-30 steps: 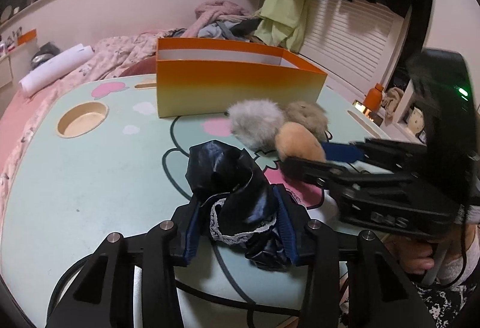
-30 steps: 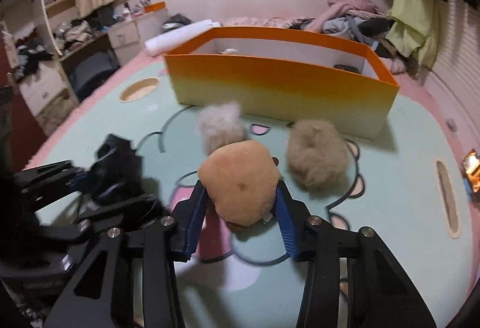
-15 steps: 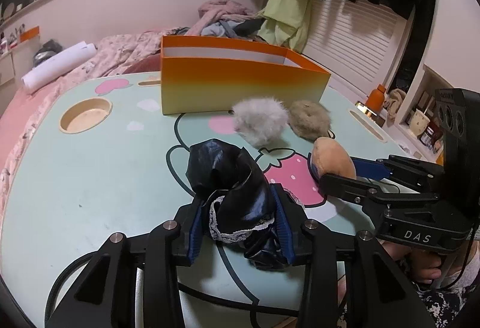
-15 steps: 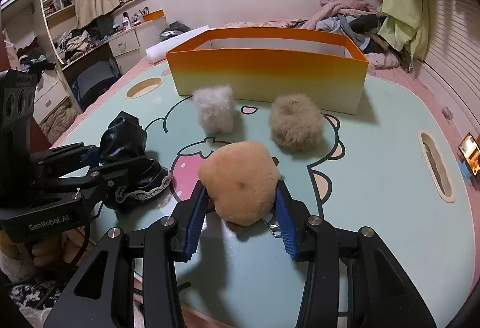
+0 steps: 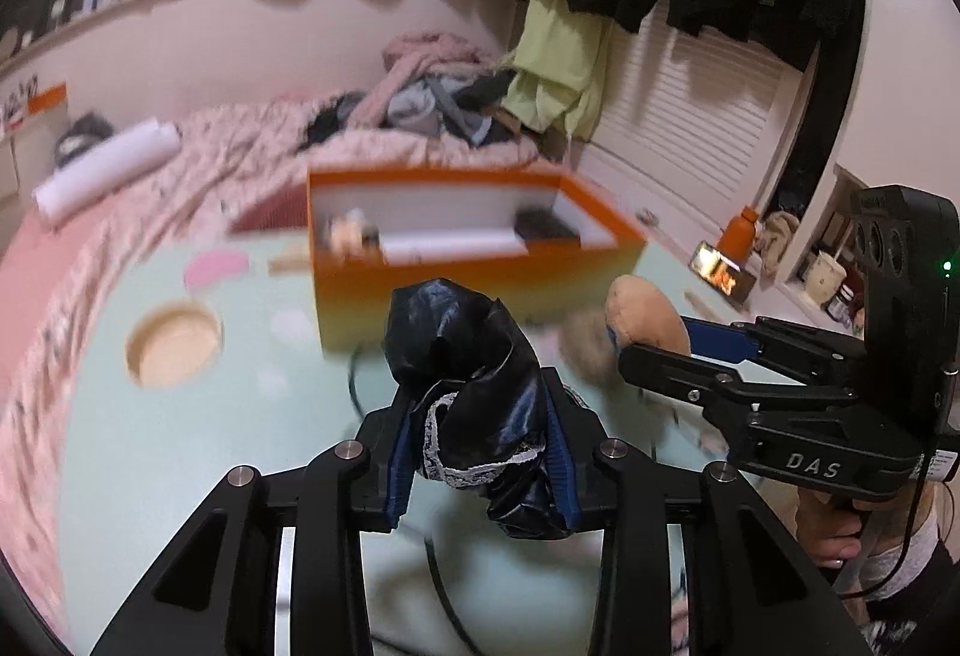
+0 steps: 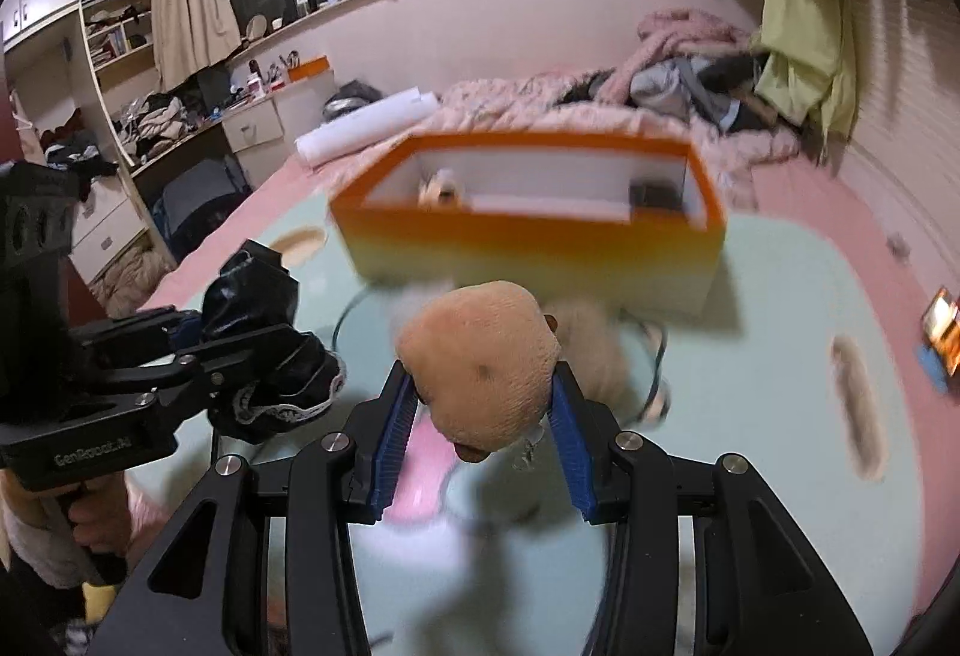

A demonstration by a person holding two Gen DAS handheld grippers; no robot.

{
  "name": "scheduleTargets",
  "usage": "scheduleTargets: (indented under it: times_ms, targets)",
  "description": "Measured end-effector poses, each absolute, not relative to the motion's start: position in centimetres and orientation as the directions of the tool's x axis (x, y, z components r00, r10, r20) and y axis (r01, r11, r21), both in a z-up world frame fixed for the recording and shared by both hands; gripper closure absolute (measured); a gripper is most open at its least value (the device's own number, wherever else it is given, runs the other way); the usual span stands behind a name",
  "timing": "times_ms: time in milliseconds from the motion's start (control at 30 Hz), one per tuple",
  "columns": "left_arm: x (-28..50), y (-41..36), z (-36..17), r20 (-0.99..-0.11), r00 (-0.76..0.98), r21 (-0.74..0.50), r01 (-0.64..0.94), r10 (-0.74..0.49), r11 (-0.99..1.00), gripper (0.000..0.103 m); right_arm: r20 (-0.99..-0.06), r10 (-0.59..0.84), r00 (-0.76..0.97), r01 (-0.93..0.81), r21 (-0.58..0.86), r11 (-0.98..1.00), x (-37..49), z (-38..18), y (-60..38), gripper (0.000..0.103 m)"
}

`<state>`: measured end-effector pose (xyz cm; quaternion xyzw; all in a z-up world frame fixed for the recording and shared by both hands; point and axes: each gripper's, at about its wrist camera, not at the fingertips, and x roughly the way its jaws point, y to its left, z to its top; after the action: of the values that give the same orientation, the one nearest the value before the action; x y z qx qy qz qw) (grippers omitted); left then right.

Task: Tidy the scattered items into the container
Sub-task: 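Carry bag with left gripper while right gripper carries plush into the box, release both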

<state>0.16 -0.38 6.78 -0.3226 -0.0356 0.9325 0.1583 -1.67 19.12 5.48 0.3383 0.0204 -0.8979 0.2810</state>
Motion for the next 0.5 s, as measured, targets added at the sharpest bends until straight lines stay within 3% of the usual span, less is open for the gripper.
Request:
scheduleTargets:
  times_ms: [233, 500]
  targets:
    - [-7.2, -1.0, 10.4, -0.592, -0.734, -0.22, -0.249, 0.332, -0.943, 0.068, -0.615, -0.456, -0.643, 0.486, 0.132, -0.864, -7.7, 8.7, 17.6, 0.058]
    - [-14.5, -0.1, 9.0, -0.634, -0.735, -0.18, -0.162, 0.24, -0.97, 0.067, -0.634, -0.405, -0.659, 0.417, 0.14, -0.898, -13.7, 9.2, 16.8, 0.057]
